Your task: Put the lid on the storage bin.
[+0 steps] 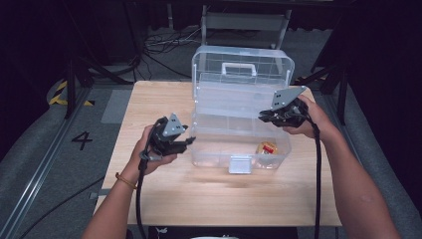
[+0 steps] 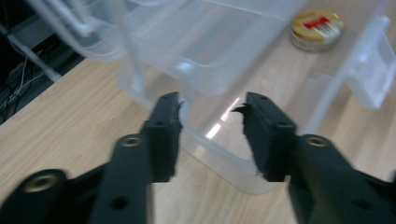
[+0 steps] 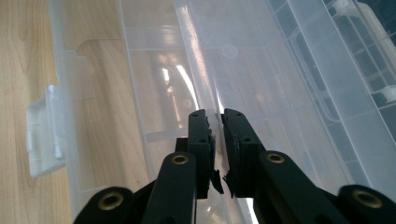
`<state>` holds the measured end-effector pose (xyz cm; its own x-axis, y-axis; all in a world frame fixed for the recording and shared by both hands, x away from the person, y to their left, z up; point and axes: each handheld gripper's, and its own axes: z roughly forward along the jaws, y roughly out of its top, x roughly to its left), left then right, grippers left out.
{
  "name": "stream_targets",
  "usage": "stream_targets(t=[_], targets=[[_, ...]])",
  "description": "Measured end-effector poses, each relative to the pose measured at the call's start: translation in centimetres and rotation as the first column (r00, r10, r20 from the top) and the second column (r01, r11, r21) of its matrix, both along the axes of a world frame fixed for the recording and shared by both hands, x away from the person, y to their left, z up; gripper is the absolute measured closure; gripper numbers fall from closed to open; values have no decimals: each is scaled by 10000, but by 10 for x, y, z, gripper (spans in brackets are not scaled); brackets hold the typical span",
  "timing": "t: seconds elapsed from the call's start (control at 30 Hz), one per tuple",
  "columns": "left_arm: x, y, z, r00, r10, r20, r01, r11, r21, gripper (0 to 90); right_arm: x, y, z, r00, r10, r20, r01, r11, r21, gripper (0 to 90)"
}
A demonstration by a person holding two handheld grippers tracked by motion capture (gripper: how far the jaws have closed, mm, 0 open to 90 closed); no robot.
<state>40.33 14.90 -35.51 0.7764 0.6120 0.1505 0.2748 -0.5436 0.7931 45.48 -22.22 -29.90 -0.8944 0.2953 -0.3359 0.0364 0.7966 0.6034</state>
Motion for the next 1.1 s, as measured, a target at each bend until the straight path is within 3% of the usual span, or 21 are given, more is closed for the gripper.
stream_targets(t=[0.03,0.1,0.2,0.37,0.43,0.53,0.73,0.9,1.0,1.1], targets=[[7,5,2,9998,219,-15,-219,9993,-293,643,0,0,0,10000,-2,-6,2,10000,15,823],[18,10,5,9984,554,-91,-557,9976,-408,717,-1,2,0,10000,12,79,-11,10000,-67,824],[36,13,9,9983,572,-97,-578,9947,-853,783,-1,3,0,9999,9,121,-9,10000,-80,823],[56,8,17,9985,528,164,-508,9932,-1045,816,-2,3,-1,9999,-46,141,47,10000,-73,818],[68,6,21,9989,454,112,-430,9862,-1597,833,-2,2,0,9999,-48,106,49,9999,-103,817],[79,2,27,9974,666,287,-599,9799,-1904,867,-3,3,-1,9999,-46,162,48,9999,-117,817],[98,-6,41,9955,627,716,-465,9768,-2089,900,-6,2,-2,9998,-76,189,79,9999,-134,817],[107,-14,50,9951,712,685,-533,9706,-2348,900,-9,4,-3,9997,-10,229,15,9997,-235,816],[112,-21,56,9940,733,813,-539,9741,-2198,900,-10,5,-3,9997,-75,234,83,9994,-329,814],[113,-23,61,9940,699,836,-495,9730,-2252,900,-12,6,-3,9996,-122,236,133,9988,-474,812]])
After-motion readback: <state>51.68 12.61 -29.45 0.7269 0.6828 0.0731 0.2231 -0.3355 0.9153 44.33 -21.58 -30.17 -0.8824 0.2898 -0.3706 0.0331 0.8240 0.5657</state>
